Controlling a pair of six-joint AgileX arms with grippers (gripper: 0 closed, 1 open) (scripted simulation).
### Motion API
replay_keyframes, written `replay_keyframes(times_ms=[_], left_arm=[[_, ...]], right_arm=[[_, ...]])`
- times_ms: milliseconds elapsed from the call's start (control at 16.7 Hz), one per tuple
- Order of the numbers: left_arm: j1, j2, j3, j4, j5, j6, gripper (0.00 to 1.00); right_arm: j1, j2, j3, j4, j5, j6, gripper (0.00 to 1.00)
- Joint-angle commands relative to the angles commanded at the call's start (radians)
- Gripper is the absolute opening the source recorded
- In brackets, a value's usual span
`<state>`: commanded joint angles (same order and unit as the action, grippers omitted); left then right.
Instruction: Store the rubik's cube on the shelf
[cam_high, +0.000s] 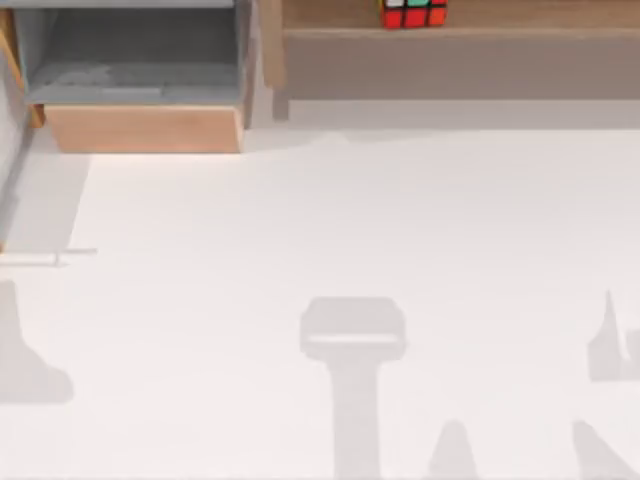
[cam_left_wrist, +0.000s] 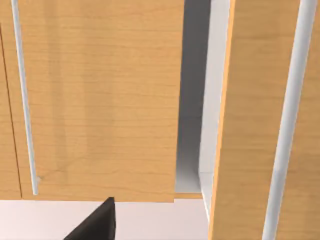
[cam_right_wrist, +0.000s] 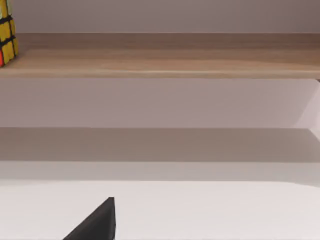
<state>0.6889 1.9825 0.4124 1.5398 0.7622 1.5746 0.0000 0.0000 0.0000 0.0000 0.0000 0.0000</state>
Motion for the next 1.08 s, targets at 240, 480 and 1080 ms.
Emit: replay_keyframes(times_ms=[240,480,1080], left_arm=[[0.03,0.009,0.025,0.001,-0.001,0.016,1.0],[0.024,0.007,0.027,-0.002,-0.004,0.015,1.0],[-0.03,0.04,0.103,-0.045,-0.06,0.015,0.92]], right_arm=[[0.0,0.0,0.0,0.0,0.0,0.0,1.0],[0.0,0.0,0.0,0.0,0.0,0.0,1.0],[0.0,0.0,0.0,0.0,0.0,0.0,1.0]])
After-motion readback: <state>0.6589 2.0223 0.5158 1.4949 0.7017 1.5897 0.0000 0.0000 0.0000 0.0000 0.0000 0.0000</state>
